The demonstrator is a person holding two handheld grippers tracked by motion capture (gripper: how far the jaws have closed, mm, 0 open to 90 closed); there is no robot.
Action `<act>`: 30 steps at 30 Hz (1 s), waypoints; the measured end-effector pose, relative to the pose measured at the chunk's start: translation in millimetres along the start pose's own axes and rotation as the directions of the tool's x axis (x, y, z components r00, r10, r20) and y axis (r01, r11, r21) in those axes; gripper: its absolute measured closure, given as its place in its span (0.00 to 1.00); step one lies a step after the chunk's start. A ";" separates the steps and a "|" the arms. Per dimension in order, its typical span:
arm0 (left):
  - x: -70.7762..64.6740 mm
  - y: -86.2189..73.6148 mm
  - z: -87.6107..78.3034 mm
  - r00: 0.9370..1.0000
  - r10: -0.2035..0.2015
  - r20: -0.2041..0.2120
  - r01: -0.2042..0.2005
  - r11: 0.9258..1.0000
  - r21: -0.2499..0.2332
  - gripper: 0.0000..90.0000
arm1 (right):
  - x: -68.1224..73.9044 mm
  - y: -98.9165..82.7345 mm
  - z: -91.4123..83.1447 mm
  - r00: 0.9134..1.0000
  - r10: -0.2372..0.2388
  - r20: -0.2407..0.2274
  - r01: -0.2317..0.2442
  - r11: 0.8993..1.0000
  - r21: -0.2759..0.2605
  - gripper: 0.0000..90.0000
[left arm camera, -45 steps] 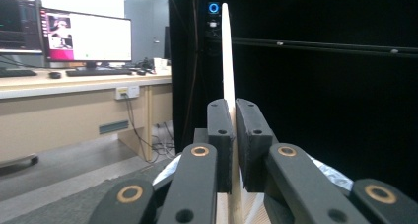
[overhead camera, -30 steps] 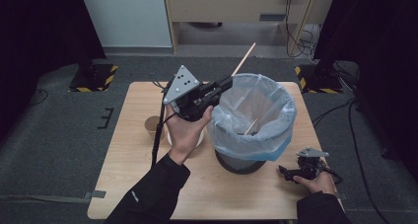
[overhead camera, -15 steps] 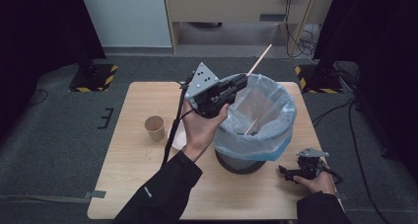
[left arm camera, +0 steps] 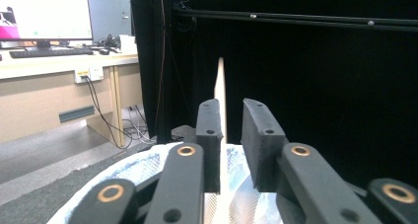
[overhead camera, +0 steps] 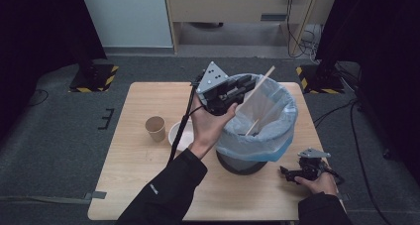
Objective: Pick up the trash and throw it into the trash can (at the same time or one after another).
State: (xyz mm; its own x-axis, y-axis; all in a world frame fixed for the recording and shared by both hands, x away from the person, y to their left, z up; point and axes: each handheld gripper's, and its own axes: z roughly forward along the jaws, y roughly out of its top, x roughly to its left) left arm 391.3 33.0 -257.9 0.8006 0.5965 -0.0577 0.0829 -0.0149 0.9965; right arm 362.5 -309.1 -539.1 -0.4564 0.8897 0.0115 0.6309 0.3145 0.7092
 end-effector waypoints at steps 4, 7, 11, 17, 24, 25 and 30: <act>1.2 1.3 -5.4 1.000 -0.002 0.006 0.002 1.000 -0.010 0.80 | 0.0 0.0 0.0 1.000 0.000 0.000 0.000 1.000 0.000 0.01; 6.5 2.6 -21.0 1.000 0.005 -0.004 -0.005 1.000 -0.026 0.76 | 0.0 0.0 0.0 1.000 0.000 0.000 0.000 1.000 0.000 0.01; 16.4 0.4 -43.8 0.999 0.024 -0.033 -0.024 0.999 -0.026 0.72 | 0.2 0.0 -0.2 1.000 0.003 -0.001 -0.003 1.000 0.002 0.01; 36.7 -10.4 -84.0 0.994 0.041 -0.103 -0.042 0.999 -0.007 0.66 | 0.1 0.0 -0.2 1.000 0.000 -0.001 0.000 1.000 0.004 0.01; 68.5 -43.9 -129.5 0.975 0.037 -0.218 -0.027 0.998 0.049 0.56 | 0.0 0.0 -0.2 1.000 0.000 -0.001 0.000 1.000 0.004 0.01; 73.7 -50.4 -135.0 0.972 0.028 -0.235 -0.015 0.998 0.056 0.55 | 0.0 0.0 -0.2 1.000 0.000 -0.001 0.000 1.000 0.003 0.01; 98.4 -84.0 -158.0 0.947 -0.006 -0.321 0.041 0.994 0.103 0.49 | 0.1 0.0 -0.2 1.000 0.001 -0.001 -0.001 1.000 0.003 0.01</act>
State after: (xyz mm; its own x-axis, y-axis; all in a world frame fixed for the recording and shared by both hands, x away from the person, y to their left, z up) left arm 369.4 219.7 -337.5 0.5671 0.8226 -0.0410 0.1769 -0.0731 0.9815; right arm 362.3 -309.1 -538.9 -0.4565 0.8896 0.0124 0.6333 0.3152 0.7068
